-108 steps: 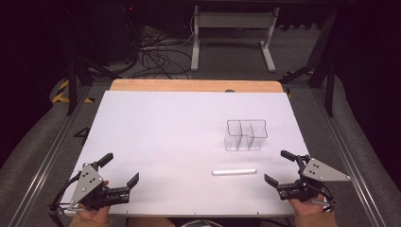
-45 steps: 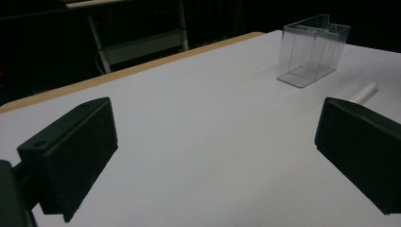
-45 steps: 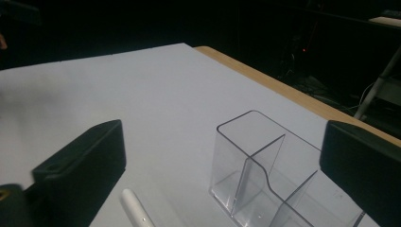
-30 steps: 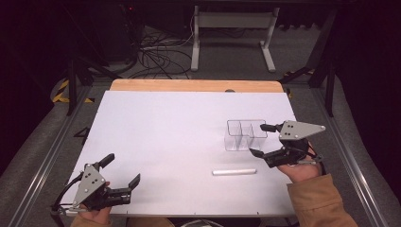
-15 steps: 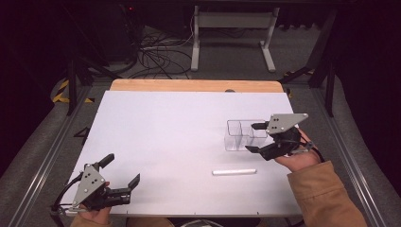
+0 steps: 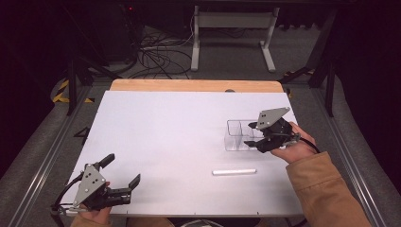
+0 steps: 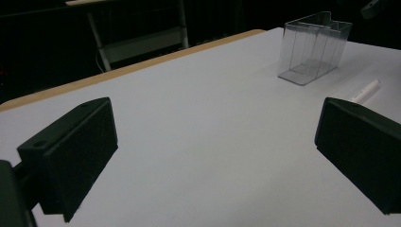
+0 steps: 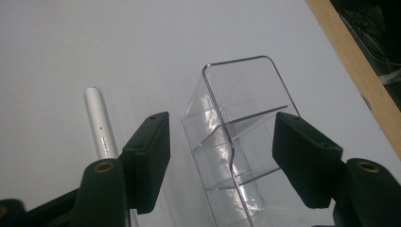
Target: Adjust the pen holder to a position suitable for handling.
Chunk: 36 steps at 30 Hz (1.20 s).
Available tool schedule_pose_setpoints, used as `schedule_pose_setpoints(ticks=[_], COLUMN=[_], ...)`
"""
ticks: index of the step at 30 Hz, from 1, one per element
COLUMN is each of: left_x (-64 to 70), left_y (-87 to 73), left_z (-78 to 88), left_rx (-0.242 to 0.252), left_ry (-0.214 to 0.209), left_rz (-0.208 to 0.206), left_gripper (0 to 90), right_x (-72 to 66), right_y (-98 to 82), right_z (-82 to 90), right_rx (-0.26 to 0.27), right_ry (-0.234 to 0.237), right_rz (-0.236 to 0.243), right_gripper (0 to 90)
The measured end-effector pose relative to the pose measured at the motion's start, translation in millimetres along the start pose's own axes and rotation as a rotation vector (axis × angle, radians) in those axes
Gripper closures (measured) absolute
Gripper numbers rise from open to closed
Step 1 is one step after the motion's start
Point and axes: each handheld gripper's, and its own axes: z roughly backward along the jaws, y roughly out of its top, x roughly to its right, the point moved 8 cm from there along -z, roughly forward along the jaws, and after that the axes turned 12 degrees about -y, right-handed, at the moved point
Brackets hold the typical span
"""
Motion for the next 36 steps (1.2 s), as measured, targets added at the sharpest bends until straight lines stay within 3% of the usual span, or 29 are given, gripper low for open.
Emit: schedule_pose_setpoints(ticks=[3, 11, 16, 18, 21, 29, 36], left_x=[0.0, 0.7, 0.6, 0.7, 0.6, 0.0, 0.9], left_y=[0.0, -0.4, -0.6, -0.7, -0.3, -0.7, -0.8], left_z=[-0.1, -0.5, -0.6, -0.8, -0.6, -0.2, -0.8], left_rx=[0.000, -0.003, -0.003, -0.004, -0.001, 0.000, -0.001], left_ry=[0.000, -0.003, -0.005, -0.005, -0.005, -0.007, -0.006], left_rz=[0.000, 0.000, 0.001, 0.000, -0.002, -0.001, 0.001], left_gripper=[0.9, 0.9, 0.9, 1.0, 1.0, 1.0, 1.0], right_x=[1.8, 1.2, 3.6, 3.6, 3.4, 8.5, 5.8], right_y=[-1.9, -2.4, -5.0, -6.4, -7.1, -13.9, -19.4], right_z=[-4.4, -11.0, -15.7, -18.2, -20.0, -28.8, -37.6], right_rx=[-0.022, -0.060, -0.081, -0.084, -0.088, -0.108, -0.145], right_ry=[0.002, 0.006, 0.022, 0.066, 0.089, 0.145, 0.169], right_rz=[0.011, 0.096, 0.102, 0.102, 0.102, 0.050, 0.066], right_gripper=[39.8, 46.3, 47.5, 48.4, 49.4, 53.5, 65.2])
